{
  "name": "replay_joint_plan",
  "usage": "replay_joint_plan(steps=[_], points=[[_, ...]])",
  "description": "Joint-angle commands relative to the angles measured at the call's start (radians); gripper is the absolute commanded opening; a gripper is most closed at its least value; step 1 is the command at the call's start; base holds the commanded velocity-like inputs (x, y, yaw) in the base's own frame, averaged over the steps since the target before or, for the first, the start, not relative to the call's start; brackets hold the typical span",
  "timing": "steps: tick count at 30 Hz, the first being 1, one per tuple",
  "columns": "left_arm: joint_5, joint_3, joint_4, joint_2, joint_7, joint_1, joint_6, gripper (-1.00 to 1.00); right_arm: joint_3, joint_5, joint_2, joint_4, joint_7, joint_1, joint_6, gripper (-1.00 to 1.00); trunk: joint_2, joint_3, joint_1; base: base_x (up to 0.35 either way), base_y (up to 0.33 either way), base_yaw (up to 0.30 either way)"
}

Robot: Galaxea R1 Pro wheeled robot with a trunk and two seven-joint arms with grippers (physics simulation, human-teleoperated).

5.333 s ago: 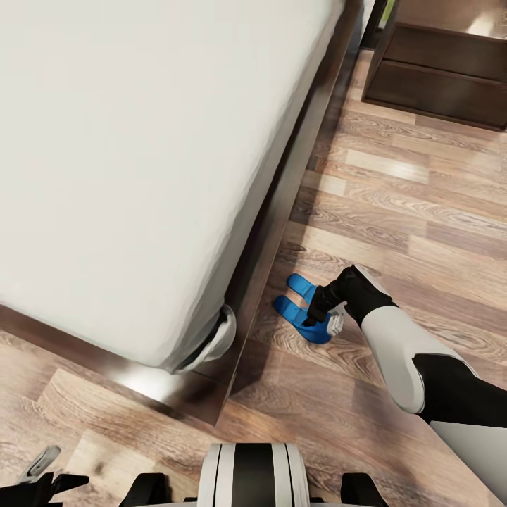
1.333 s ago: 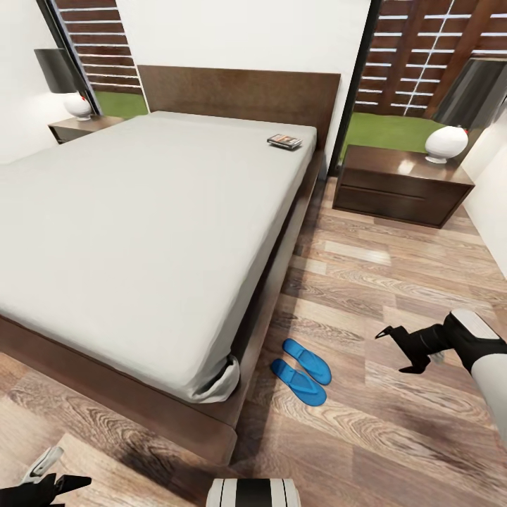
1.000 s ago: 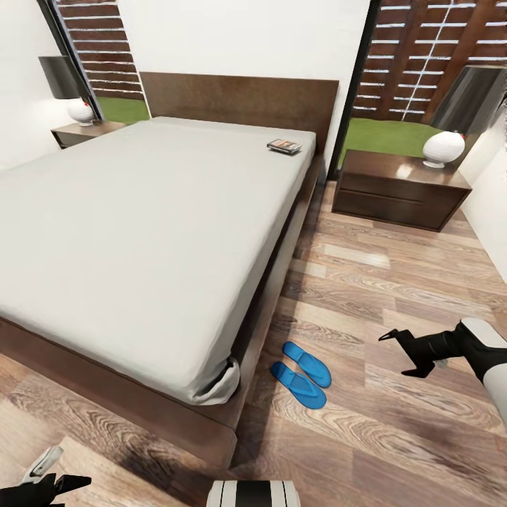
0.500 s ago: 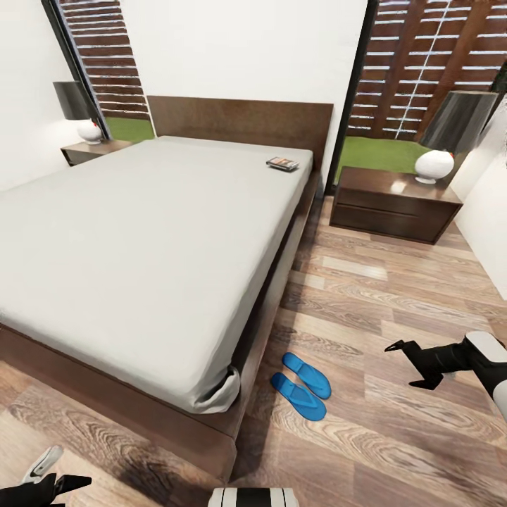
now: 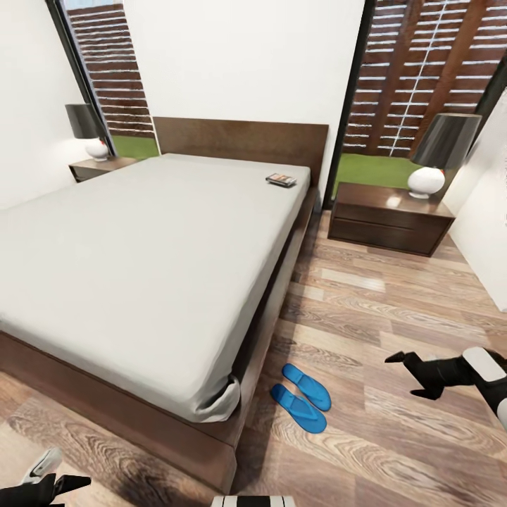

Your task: In the bedroom, move the book from the bed onto either nightstand, and place the two sandals side by side next to the bed.

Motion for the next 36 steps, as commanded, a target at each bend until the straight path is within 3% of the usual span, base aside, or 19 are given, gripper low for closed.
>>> replay_joint_plan(steps=[1,8,13,17,21,26,36], points=[[-0.010,0.008,-0.001,-0.001,-0.006,-0.001,0.009,1.00,-0.005,0.020,0.001,-0.001,0.016,0.005,0.003,1.00,0.000,0.003,-0.001,0.000,0.000,0.000],[-0.010,0.009,0.000,-0.001,-0.006,-0.001,0.009,1.00,-0.004,0.224,0.006,0.002,0.176,0.058,-0.046,1.00,0.002,0.030,-0.004,0.000,0.000,0.000],[-0.010,0.009,0.000,-0.001,-0.006,-0.001,0.009,1.00,-0.002,0.364,0.008,0.009,0.282,0.109,-0.138,1.00,0.003,0.050,-0.006,0.000,0.000,0.000],[-0.010,0.008,-0.001,-0.001,-0.007,-0.001,0.009,1.00,-0.001,0.443,0.009,0.037,0.368,0.161,-0.235,1.00,0.004,0.065,-0.008,0.000,0.000,0.000],[-0.010,0.008,-0.001,-0.002,-0.006,-0.001,0.009,1.00,-0.001,0.481,0.009,0.098,0.458,0.198,-0.332,1.00,0.005,0.081,-0.010,0.000,0.000,0.000],[-0.009,0.007,0.000,-0.002,-0.006,-0.001,0.009,1.00,-0.002,0.500,0.008,0.188,0.568,0.215,-0.426,1.00,0.006,0.100,-0.012,0.000,0.000,0.000],[-0.009,0.008,-0.001,-0.002,-0.007,-0.001,0.009,1.00,-0.008,0.497,0.000,0.310,0.726,0.223,-0.487,1.00,0.008,0.139,-0.016,0.000,0.000,0.000]])
